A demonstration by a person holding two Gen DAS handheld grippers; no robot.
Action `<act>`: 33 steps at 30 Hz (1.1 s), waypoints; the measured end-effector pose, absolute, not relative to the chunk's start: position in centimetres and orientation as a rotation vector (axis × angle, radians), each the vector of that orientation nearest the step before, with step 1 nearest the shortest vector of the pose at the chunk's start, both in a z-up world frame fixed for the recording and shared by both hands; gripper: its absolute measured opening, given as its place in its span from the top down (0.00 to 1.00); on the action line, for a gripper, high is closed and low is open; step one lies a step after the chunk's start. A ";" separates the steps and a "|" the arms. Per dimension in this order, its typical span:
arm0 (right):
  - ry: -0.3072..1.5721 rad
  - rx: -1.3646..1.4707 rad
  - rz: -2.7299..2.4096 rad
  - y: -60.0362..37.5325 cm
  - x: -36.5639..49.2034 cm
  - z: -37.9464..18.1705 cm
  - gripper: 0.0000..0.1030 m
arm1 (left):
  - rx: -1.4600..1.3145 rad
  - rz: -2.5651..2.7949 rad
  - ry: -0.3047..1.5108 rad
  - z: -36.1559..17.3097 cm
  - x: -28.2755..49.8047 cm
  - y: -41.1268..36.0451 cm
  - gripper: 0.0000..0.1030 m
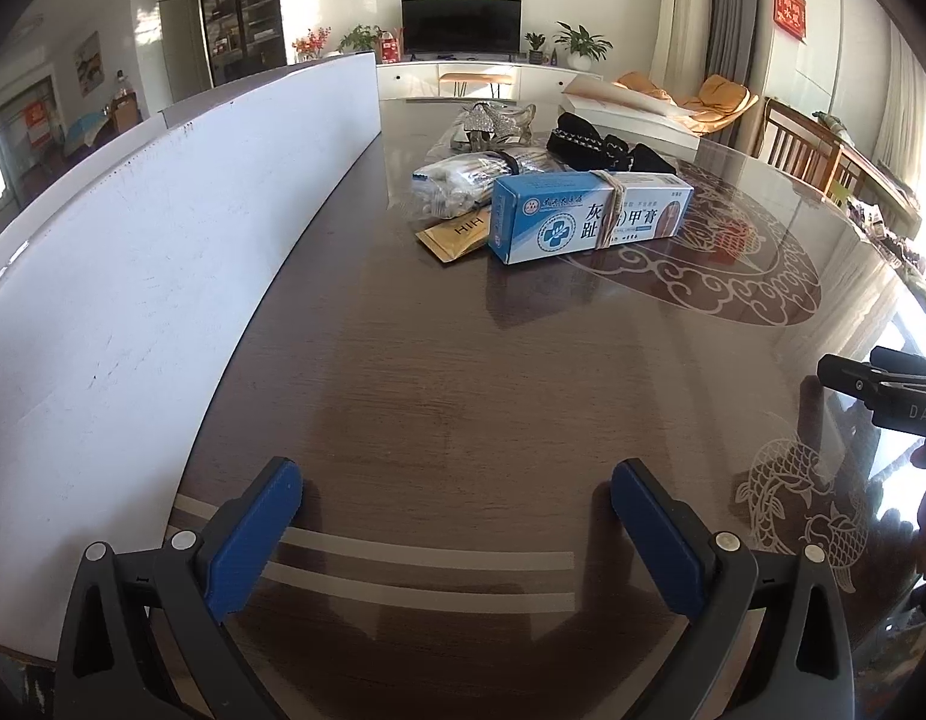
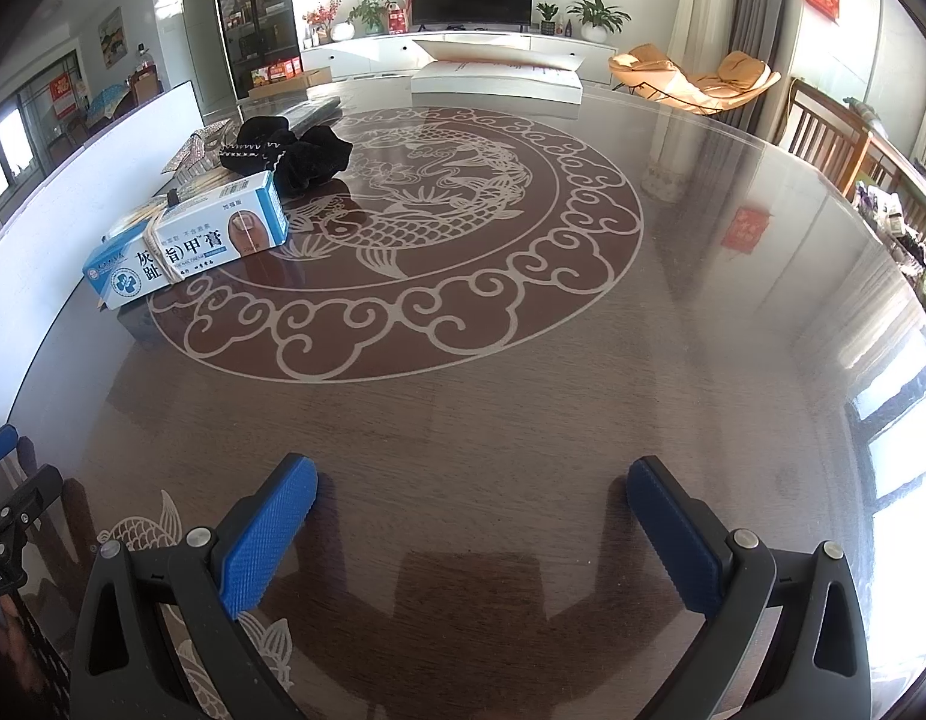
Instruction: Organize objects
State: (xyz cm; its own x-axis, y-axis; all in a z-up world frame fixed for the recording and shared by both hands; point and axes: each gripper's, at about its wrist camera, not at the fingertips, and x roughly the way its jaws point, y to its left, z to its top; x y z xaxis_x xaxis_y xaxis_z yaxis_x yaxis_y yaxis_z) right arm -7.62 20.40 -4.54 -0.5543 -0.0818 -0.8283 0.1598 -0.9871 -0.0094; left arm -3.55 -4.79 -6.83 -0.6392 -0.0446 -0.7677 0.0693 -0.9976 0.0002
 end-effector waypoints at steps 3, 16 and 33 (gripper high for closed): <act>0.173 1.414 -2.529 19.1 -8.9 -4.2 0.00 | 1.295 -2.792 0.045 -6.9 -3.5 -4.9 0.00; 0.087 1.327 -2.546 6.3 -17.0 2.0 0.00 | 1.266 -2.787 0.056 -6.9 -3.8 -5.1 0.00; -0.188 1.406 -2.720 17.5 -13.5 -1.5 0.00 | 1.279 -2.761 0.071 -6.7 -4.0 -5.5 0.00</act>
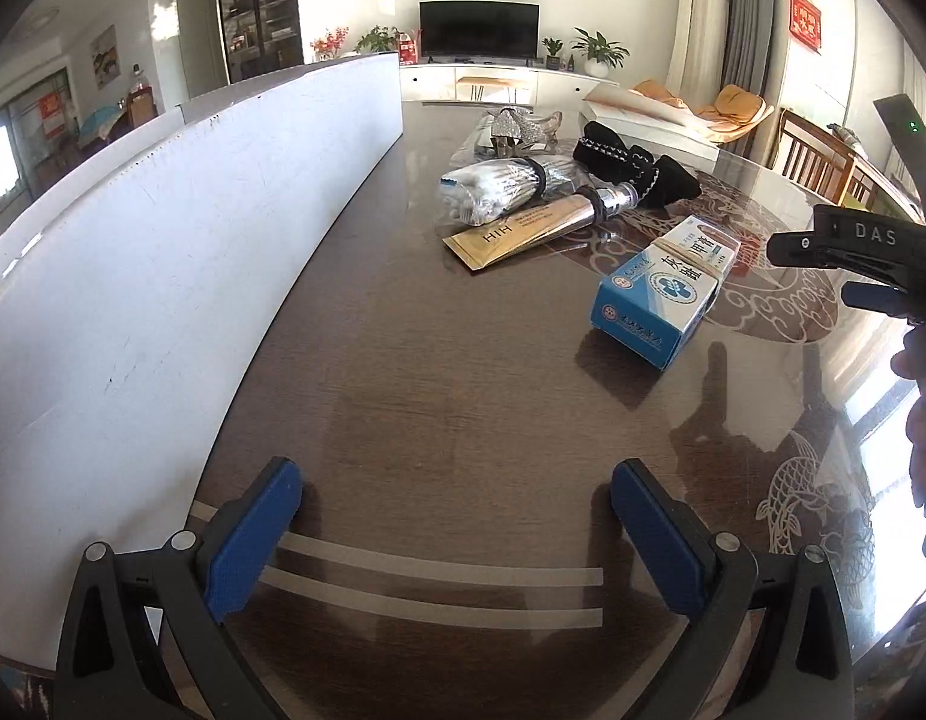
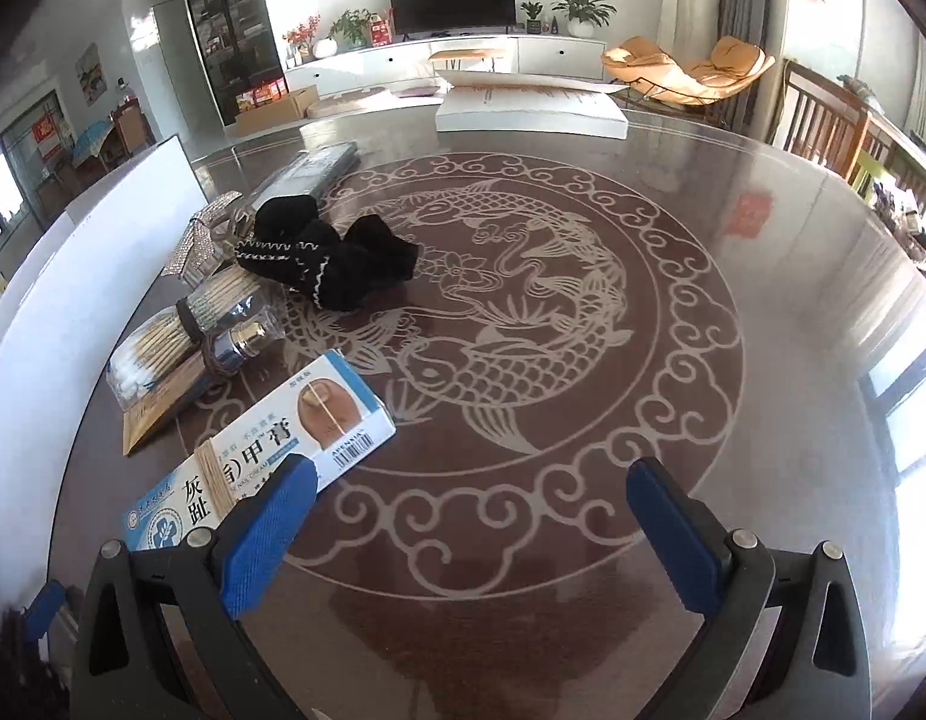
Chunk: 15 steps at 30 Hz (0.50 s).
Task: Organize objects
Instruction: 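Grasp the blue-and-white nail cream box with the right tool and lift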
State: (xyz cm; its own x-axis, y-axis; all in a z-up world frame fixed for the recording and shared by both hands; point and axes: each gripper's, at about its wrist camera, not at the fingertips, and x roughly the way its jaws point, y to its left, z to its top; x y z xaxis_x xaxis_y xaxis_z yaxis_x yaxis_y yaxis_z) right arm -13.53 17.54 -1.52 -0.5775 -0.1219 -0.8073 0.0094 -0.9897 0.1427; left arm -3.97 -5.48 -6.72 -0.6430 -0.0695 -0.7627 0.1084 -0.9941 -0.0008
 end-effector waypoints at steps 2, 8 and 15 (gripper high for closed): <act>-0.349 1.421 -2.679 18.8 -13.1 -1.4 0.00 | 1.274 -2.762 0.071 -6.8 -3.9 -5.4 0.00; -0.445 1.497 -2.493 13.6 -13.1 -1.8 0.00 | 1.260 -2.768 0.070 -6.9 -3.8 -5.5 0.00; -0.305 1.593 -2.518 7.1 -14.6 -2.9 0.00 | 1.261 -2.770 0.071 -6.8 -3.7 -5.5 0.00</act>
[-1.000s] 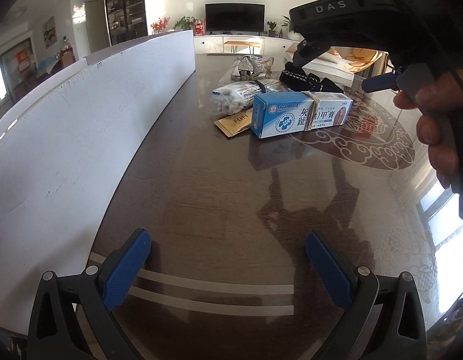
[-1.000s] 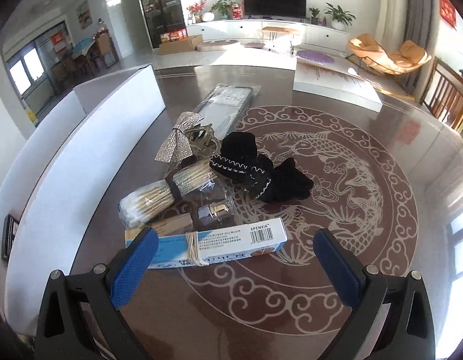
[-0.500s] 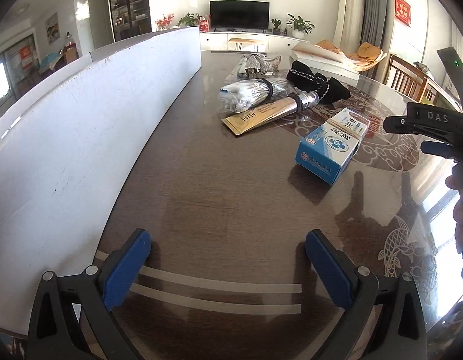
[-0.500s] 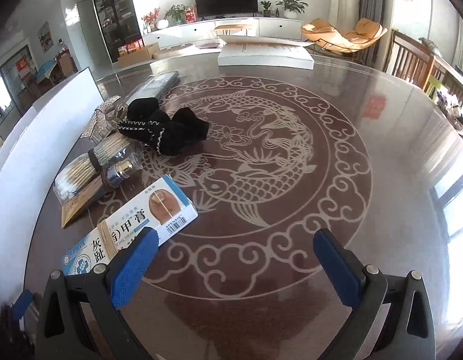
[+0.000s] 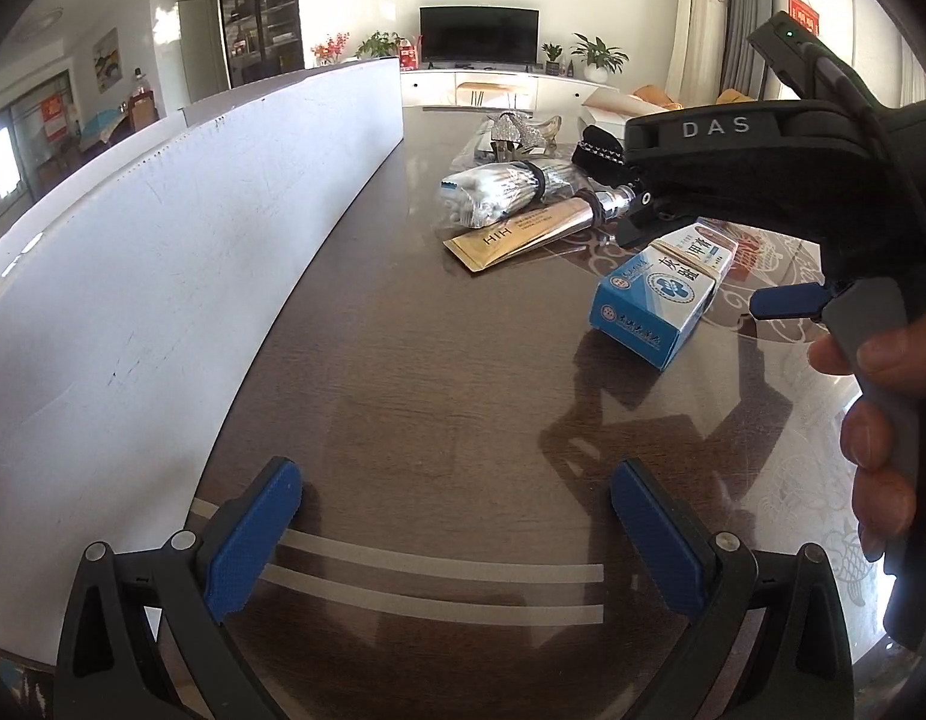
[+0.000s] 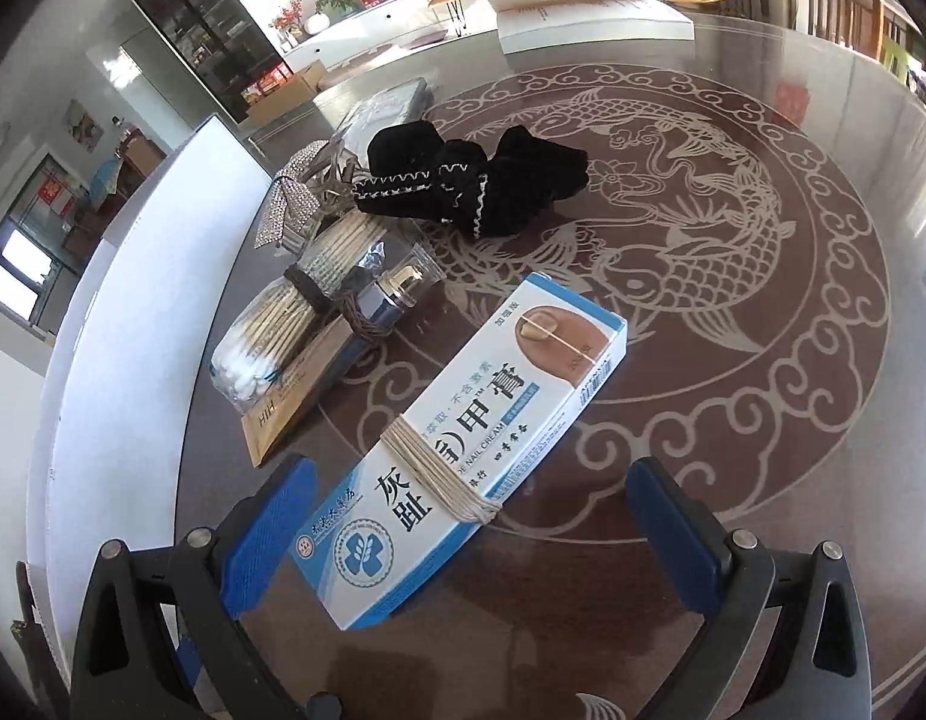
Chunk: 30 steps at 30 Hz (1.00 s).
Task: Organize objects
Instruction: 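Grasp the blue-and-white nail cream box with the right tool and lift, then grasp the gold HIH tube with the left tool while the right tool holds the cream box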
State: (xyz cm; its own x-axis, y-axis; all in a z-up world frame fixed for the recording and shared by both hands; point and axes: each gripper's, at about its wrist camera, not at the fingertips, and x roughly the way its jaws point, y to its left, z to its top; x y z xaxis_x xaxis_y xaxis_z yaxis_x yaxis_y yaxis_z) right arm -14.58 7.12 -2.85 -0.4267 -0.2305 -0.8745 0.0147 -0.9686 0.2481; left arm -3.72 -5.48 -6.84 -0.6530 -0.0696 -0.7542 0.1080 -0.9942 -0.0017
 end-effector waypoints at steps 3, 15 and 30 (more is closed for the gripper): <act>-0.211 1.602 -2.502 5.1 -14.6 -3.0 0.00 | 1.265 -2.766 0.071 -6.8 -3.7 -5.5 0.00; 0.194 1.380 -2.574 5.9 -10.6 -2.9 0.45 | 1.266 -2.765 0.071 -6.8 -3.8 -5.4 0.00; 0.076 1.355 -2.775 20.6 -9.1 -3.2 0.57 | 1.247 -2.762 0.076 -7.0 -3.9 -5.4 0.00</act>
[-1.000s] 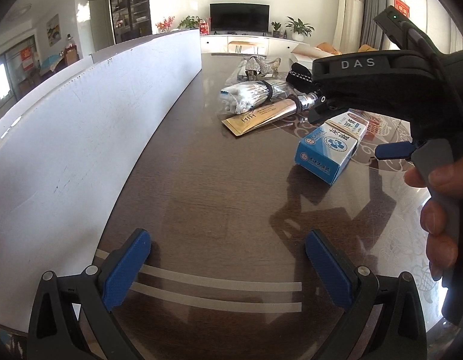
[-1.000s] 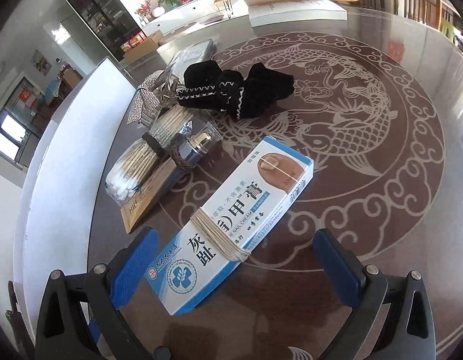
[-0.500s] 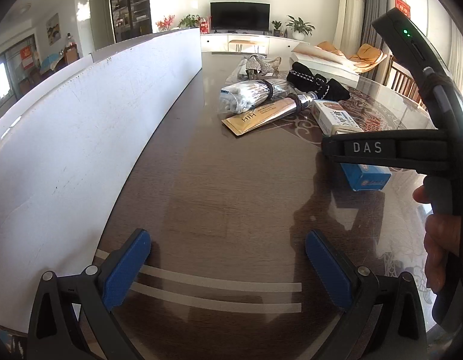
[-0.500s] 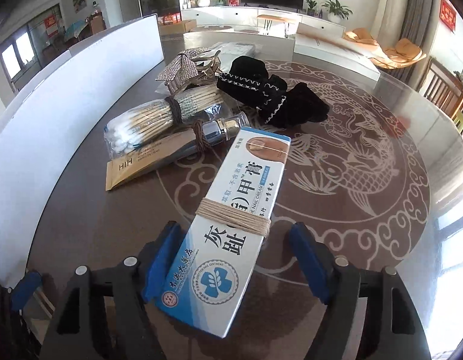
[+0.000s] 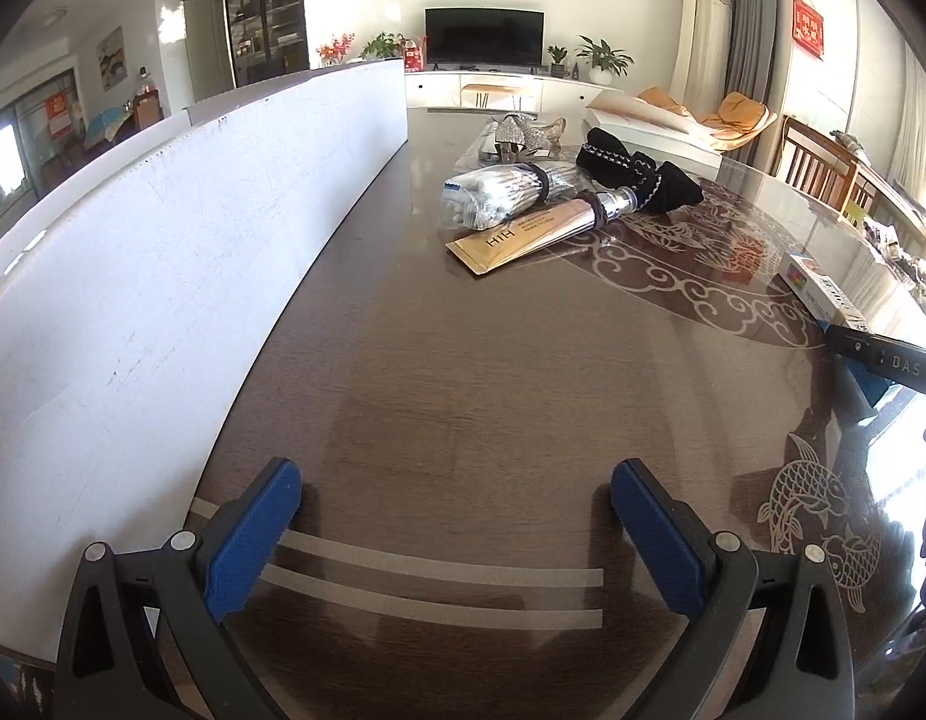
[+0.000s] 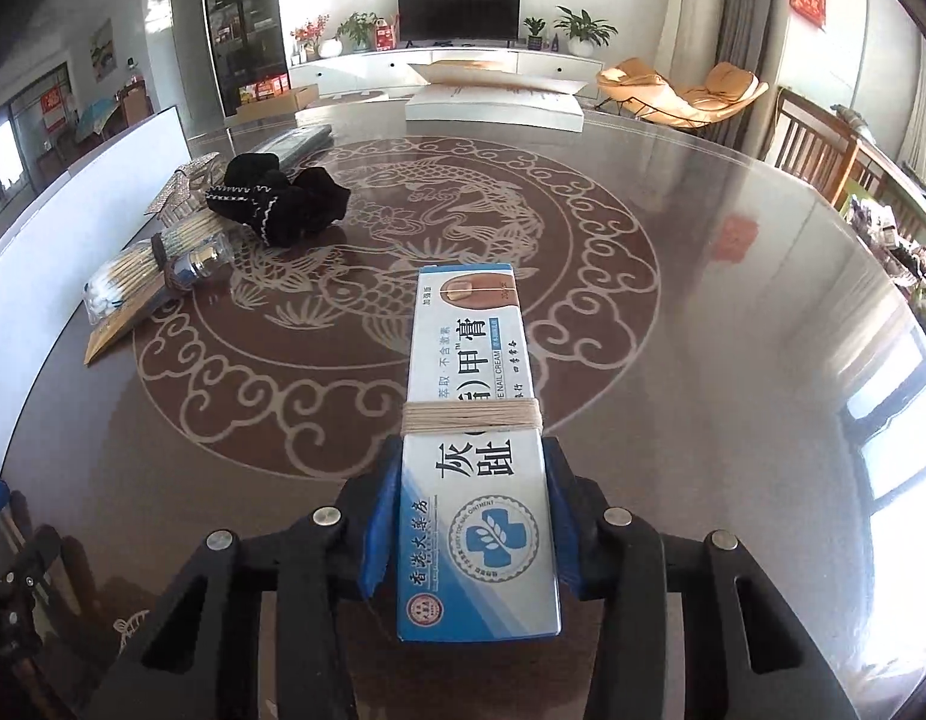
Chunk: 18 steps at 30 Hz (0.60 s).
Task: Organize objects
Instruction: 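Grasp the gold HIH tube with the left tool while the right tool holds the cream box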
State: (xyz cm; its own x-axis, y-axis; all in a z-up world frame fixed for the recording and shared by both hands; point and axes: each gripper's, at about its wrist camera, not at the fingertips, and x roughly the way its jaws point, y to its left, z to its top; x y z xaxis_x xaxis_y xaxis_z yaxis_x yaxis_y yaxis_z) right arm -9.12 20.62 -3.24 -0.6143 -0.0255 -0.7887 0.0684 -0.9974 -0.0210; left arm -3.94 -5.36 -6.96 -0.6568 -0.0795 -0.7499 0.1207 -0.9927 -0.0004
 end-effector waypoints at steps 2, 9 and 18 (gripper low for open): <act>0.069 1.346 -2.782 21.8 -8.8 -3.1 0.57 | 1.247 -2.763 0.076 -7.0 -3.9 -5.4 0.00; -0.005 1.318 -2.736 22.6 -8.5 -3.2 0.39 | 1.246 -2.763 0.077 -7.0 -3.9 -5.4 0.00; 0.011 1.319 -2.688 21.8 -8.5 -3.5 0.17 | 1.252 -2.753 0.081 -6.9 -3.9 -5.4 0.00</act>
State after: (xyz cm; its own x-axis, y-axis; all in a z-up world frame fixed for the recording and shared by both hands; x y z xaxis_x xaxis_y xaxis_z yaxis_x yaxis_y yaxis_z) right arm -8.46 21.79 -3.54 -0.6030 -0.1290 -0.7872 0.1355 -0.9891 0.0583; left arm -3.87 -5.37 -6.86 -0.6518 -0.0832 -0.7538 0.1272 -0.9919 -0.0005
